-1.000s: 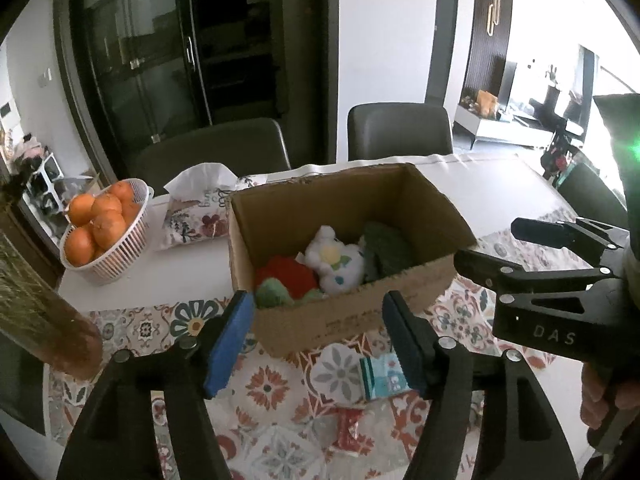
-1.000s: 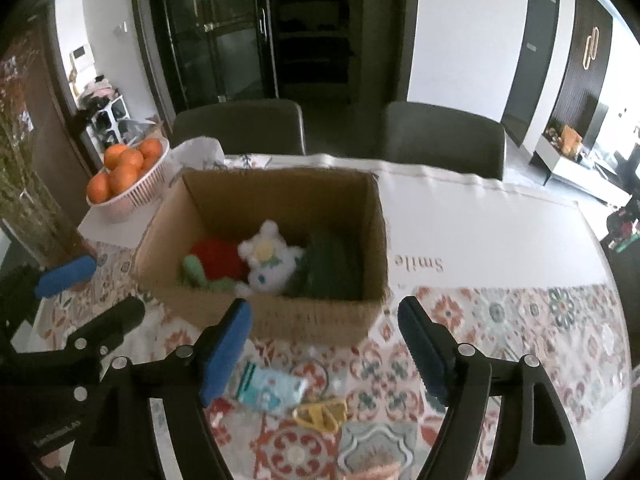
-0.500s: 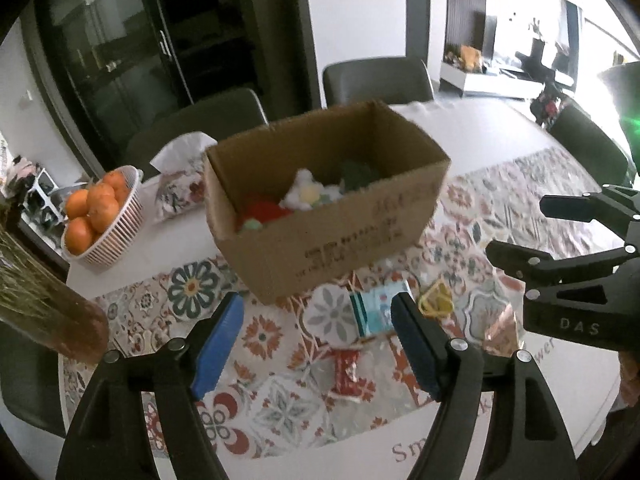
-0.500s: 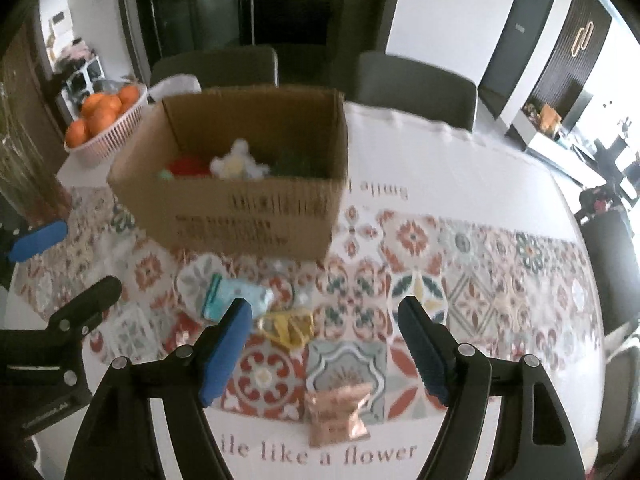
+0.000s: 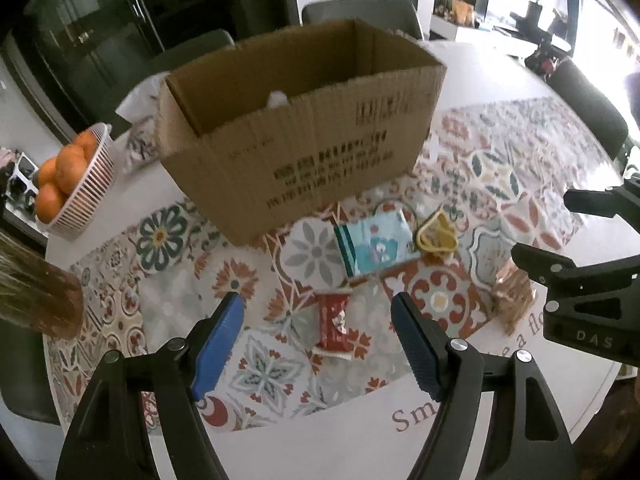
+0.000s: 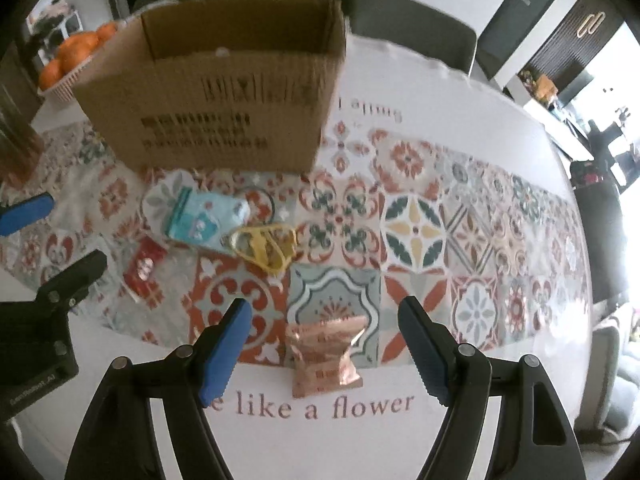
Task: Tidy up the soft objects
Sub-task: 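Withdraw both open tools from the box toward the remaining items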
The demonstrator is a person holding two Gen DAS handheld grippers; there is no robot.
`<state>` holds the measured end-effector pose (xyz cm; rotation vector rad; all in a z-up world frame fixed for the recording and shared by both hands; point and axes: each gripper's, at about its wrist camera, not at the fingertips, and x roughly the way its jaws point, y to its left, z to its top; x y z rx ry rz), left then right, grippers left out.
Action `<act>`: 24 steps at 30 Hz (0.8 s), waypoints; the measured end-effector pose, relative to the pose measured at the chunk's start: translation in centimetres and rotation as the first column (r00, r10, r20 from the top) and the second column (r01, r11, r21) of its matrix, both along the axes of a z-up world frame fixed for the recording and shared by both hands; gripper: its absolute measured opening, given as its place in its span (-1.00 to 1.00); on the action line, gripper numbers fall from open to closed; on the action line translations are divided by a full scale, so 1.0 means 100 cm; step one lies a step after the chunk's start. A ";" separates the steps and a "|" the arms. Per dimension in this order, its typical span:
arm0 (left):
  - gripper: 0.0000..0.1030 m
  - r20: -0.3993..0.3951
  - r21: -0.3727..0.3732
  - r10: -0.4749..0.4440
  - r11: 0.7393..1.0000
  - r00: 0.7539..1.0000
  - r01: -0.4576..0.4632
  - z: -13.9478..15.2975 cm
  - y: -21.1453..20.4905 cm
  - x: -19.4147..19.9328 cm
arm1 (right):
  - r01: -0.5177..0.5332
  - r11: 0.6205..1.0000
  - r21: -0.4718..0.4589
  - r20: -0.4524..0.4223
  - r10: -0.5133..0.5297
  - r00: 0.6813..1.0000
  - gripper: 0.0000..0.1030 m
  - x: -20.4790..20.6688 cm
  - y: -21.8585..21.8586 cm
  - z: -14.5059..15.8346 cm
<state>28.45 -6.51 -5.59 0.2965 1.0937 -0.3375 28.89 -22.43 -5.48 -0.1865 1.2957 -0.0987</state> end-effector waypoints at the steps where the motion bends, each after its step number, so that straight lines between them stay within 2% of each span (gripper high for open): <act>1: 0.47 -0.009 0.006 -0.003 1.000 1.000 0.003 -0.003 -0.001 0.000 | 0.004 1.000 0.002 -0.020 -0.004 1.000 0.49 0.000 -0.001 -0.004; 14: 0.46 -0.152 0.018 -0.008 1.000 0.988 0.010 -0.043 -0.009 0.008 | 0.036 0.999 -0.038 -0.181 -0.042 0.983 0.49 0.003 -0.010 -0.045; 24: 0.42 -0.203 0.049 -0.009 0.999 0.979 0.020 -0.075 -0.013 0.013 | 0.034 0.999 -0.023 -0.256 -0.038 0.966 0.49 -0.002 -0.008 -0.076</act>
